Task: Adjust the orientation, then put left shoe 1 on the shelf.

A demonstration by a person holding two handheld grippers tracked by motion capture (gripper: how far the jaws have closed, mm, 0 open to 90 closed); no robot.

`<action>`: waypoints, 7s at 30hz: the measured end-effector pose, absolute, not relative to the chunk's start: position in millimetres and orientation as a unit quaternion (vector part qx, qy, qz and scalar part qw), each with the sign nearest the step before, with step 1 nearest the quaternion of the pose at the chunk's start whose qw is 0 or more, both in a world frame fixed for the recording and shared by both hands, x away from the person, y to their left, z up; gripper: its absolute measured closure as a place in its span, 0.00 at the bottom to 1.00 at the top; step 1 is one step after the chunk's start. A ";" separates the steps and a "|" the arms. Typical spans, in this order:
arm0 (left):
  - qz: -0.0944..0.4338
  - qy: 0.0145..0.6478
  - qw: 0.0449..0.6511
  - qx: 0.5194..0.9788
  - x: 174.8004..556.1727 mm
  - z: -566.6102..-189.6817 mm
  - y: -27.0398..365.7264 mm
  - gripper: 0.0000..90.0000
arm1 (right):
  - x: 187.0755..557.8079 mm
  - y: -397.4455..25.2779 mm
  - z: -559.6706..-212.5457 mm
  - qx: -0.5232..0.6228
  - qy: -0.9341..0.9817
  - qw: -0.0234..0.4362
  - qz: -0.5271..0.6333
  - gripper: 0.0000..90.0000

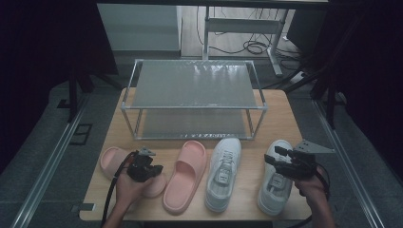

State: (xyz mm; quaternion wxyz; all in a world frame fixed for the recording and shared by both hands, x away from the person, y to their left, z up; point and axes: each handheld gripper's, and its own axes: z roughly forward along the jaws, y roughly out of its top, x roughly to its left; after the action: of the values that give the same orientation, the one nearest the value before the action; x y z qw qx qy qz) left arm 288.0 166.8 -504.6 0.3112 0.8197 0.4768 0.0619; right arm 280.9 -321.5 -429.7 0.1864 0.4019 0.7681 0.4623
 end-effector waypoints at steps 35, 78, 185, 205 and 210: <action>0.110 0.500 0.356 0.781 220.7 -475.8 222.2 0.99 | 280.8 -322.7 -428.5 0.403 0.766 0.190 0.463 0.47; 0.137 0.633 0.340 0.682 288.4 -514.6 335.8 1.00 | 282.0 -322.0 -429.6 0.407 0.766 0.195 0.458 0.47; 0.116 0.503 0.376 0.770 213.8 -508.5 200.0 0.65 | 280.1 -323.3 -429.2 0.407 0.767 0.199 0.454 0.47; 0.140 0.510 0.360 0.769 242.2 -506.8 193.3 0.72 | 281.2 -322.0 -429.9 0.406 0.768 0.199 0.454 0.47; 0.149 0.511 0.353 0.769 244.3 -508.2 190.5 0.85 | 281.3 -322.4 -430.0 0.407 0.767 0.199 0.455 0.47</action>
State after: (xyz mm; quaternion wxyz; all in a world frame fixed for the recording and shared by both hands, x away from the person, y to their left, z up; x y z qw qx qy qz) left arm 244.3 190.5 -508.2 0.3534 0.7690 0.5115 0.1490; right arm 281.3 -322.4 -430.0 0.1992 0.4070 0.7667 0.4548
